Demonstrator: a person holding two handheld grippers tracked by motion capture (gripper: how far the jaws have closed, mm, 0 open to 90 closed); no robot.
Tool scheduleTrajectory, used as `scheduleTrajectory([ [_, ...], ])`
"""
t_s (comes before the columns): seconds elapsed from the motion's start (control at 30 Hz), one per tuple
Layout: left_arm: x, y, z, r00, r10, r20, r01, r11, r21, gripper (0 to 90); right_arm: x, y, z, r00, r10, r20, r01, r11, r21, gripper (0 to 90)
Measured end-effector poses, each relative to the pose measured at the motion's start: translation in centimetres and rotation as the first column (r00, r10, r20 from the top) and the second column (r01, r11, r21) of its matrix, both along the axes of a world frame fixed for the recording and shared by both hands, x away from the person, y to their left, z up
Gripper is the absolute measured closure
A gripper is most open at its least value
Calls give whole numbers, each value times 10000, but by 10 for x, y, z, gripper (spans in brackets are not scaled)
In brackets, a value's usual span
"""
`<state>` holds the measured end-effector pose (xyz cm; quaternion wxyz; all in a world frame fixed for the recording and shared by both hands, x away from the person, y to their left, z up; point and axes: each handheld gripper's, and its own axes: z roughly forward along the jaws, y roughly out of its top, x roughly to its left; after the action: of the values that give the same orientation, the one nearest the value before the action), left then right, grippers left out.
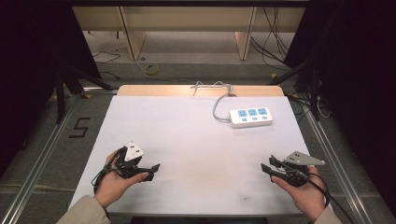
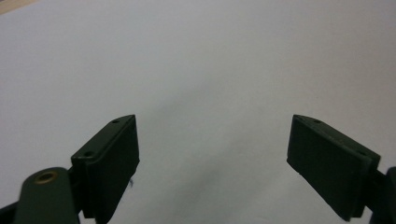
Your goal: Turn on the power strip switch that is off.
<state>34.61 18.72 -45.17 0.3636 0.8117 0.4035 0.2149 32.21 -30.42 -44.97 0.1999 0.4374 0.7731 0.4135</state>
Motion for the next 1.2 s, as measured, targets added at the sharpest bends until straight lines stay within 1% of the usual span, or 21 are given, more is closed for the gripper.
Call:
scheduleTrajectory([
  [0.13, 0, 0, 0, 10000, -48, -46, 48, 10000, 35, 166, 1, 0, 2, 10000, -56, 61, 57, 9999, -130, 628],
  [0.17, 0, 0, -1, 10000, -33, -64, 33, 10000, -1, 166, 1, 0, 2, 10000, -56, 61, 57, 9999, -130, 628],
  [0.2, 0, 0, -1, 10000, -42, -64, 42, 10000, -10, 166, 3, 1, 4, 9998, -116, 142, 119, 9996, -249, 675],
  [0.27, 0, 0, 0, 10000, -53, -36, 53, 10000, 2, 166, 4, 1, 5, 9997, -140, 181, 145, 9994, -316, 731],
  [0.33, 0, 0, -1, 10000, -20, -20, 20, 10000, -38, 166, 6, 2, 7, 9995, -198, 227, 208, 9988, -441, 810],
  [0.37, 0, 0, -1, 10000, -9, -21, 8, 10000, -33, 166, 6, 2, 7, 9995, -198, 227, 208, 9988, -441, 810],
  [0.4, 0, 0, -1, 10000, 0, -27, 0, 10000, -30, 166, 9, 3, 9, 9993, -253, 276, 268, 9981, -549, 884],
  [0.43, 1, 0, -1, 10000, -6, -50, 6, 10000, -39, 167, 10, 3, 10, 9993, -240, 275, 256, 9978, -605, 900],
  [0.5, 1, 0, -1, 10000, -6, -64, 6, 10000, -24, 167, 12, 3, 11, 9991, -294, 299, 313, 9974, -647, 900],
  [0.57, 1, 0, -1, 10000, -21, -60, 21, 10000, 6, 167, 16, 4, 12, 9994, -269, 207, 283, 9970, -714, 900],
  [0.77, 0, 0, -1, 10000, -39, -30, 39, 10000, 14, 168, 25, 7, 15, 9990, -355, 261, 375, 9959, -819, 900],
  [0.87, 1, 0, -1, 10000, -42, -43, 42, 10000, 12, 168, 34, 9, 18, 9992, -323, 240, 342, 9958, -854, 900],
  [0.93, 1, 0, -1, 10000, -43, -40, 43, 10000, 11, 168, 36, 10, 19, 9991, -340, 240, 360, 9955, -877, 900],
  [1.07, 1, 0, -1, 10000, -77, -59, 77, 10000, 46, 169, 49, 14, 22, 9991, -370, 221, 390, 9943, -991, 900],
  [1.1, 1, 0, -1, 9999, -85, -59, 86, 10000, 45, 169, 49, 14, 22, 9991, -370, 221, 390, 9943, -991, 900],
  [1.13, 1, 0, -1, 9999, -88, -52, 88, 10000, 39, 169, 54, 15, 24, 9988, -424, 227, 445, 9941, -993, 900],
  [1.2, 1, 0, -1, 9999, -97, -46, 97, 9999, 46, 169, 59, 16, 25, 9989, -432, 199, 450, 9938, -1017, 900],
])
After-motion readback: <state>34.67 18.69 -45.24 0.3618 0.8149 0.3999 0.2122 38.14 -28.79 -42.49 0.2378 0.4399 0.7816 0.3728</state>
